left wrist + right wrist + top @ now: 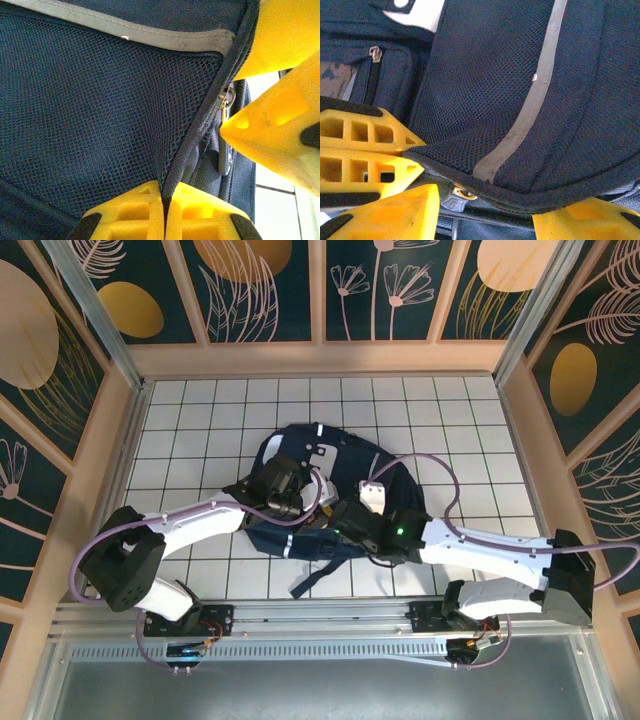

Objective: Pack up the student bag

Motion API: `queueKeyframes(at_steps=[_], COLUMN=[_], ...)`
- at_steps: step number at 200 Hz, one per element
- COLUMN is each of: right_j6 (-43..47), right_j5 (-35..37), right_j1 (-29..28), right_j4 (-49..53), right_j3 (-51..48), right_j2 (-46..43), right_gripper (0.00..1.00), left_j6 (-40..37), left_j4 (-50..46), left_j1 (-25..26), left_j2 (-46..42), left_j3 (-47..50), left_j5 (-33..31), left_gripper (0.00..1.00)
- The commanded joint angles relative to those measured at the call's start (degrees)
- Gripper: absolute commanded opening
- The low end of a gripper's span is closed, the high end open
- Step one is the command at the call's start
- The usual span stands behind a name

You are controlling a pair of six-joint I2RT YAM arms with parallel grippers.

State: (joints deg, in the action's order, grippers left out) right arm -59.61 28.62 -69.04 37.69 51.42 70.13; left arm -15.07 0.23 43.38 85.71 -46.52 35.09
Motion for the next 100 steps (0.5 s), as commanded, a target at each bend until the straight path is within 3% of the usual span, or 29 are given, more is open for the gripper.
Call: queueKeyframes(at_steps=[1,42,100], right_j6=[-8.18,-13.07,-15.20], right_j5=[8.26,9.68,7.31], right_j1=[-0.64,-0.53,0.30], right_j4=[6.41,9.91,16.11], right_j3=[3.28,6.72,9.24], right_j2=[2.50,8.91,9.79], right_gripper=[0.54,0.55,0.44], left_j6=[4.71,5.76,5.70], left_j4=[1.61,1.36,1.08], left_j1=[-0.05,-0.13,-1.62], left_j2=[-0.60,0.99,1.56], left_j3=[-2.08,-3.41,-3.22], left_j5=[6.49,9.61,7.13], left_gripper=[0.00,0.00,0.00])
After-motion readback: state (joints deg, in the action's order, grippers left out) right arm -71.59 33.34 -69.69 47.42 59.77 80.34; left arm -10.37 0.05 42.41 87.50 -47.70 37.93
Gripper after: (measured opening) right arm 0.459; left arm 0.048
